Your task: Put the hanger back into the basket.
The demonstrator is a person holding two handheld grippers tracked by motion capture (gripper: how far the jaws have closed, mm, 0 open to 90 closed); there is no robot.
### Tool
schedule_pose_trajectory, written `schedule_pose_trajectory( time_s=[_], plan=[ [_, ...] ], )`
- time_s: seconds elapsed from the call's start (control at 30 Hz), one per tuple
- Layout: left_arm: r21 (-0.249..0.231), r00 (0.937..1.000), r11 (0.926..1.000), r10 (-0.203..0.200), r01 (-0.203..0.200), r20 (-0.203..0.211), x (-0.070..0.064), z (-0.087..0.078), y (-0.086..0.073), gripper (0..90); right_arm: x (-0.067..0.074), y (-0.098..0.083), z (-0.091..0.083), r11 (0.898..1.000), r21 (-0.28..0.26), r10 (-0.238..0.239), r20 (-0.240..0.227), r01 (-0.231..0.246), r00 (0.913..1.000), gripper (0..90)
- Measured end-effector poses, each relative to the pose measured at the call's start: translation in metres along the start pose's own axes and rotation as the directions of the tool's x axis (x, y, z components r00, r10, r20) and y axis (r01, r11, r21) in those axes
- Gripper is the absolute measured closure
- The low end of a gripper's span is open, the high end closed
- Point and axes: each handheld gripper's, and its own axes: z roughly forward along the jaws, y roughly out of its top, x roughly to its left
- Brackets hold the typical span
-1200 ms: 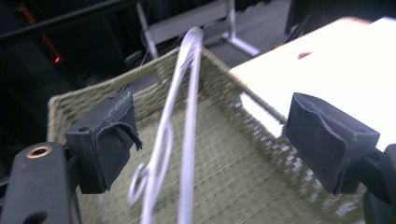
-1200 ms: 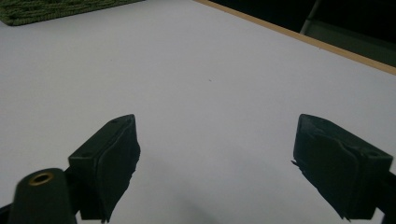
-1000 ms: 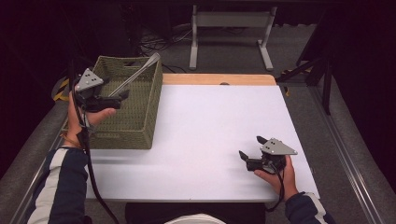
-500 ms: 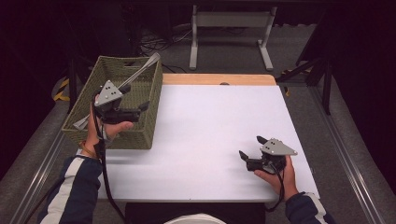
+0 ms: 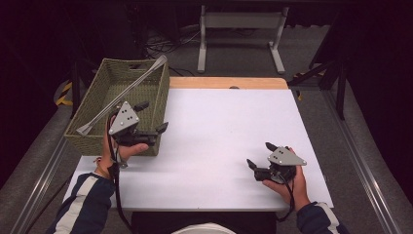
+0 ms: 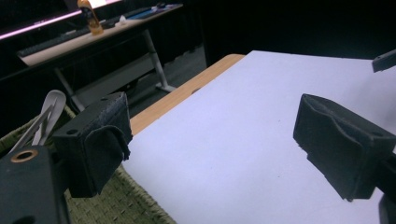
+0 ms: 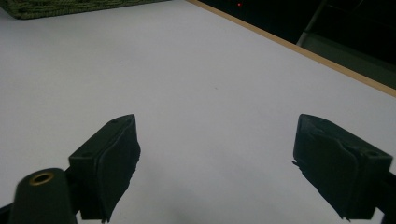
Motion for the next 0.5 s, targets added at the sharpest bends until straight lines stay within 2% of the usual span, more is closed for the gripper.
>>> schedule_pose_trajectory(
  time_s=[0.1,0.2,0.23,0.33,0.4,0.5],
  plan=[
    [-0.008,0.9997,1.0000,-0.002,0.003,0.023,-0.004,-0.001,0.000,11.3,0.001,0.001,-0.001,1.000,-0.004,-0.005,-0.003,0.005,1.0000,14.8],
    [-0.007,0.9988,0.9999,0.012,-0.011,0.049,-0.010,0.000,-0.002,10.2,0.002,0.002,-0.001,1.000,-0.007,-0.006,-0.003,0.006,1.0000,14.8],
    [-0.008,0.9989,0.9998,0.016,-0.016,0.044,-0.012,-0.001,-0.003,10.1,0.003,0.002,-0.001,1.000,-0.009,-0.006,-0.004,0.006,1.0000,14.8],
    [-0.016,0.9977,0.9998,0.011,-0.010,0.067,-0.017,-0.001,-0.006,10.0,0.003,0.003,-0.002,1.000,-0.012,-0.006,-0.005,0.005,1.0000,14.8],
    [-0.013,0.9968,0.9993,0.035,-0.034,0.071,-0.021,-0.001,-0.007,9.9,0.004,0.003,-0.002,1.000,-0.015,-0.007,-0.005,0.007,1.0000,14.7],
    [-0.012,0.9950,0.9994,0.035,-0.034,0.093,-0.027,0.001,-0.009,9.8,0.005,0.004,-0.003,1.000,-0.019,-0.006,-0.007,0.006,1.0000,14.7]
  ],
)
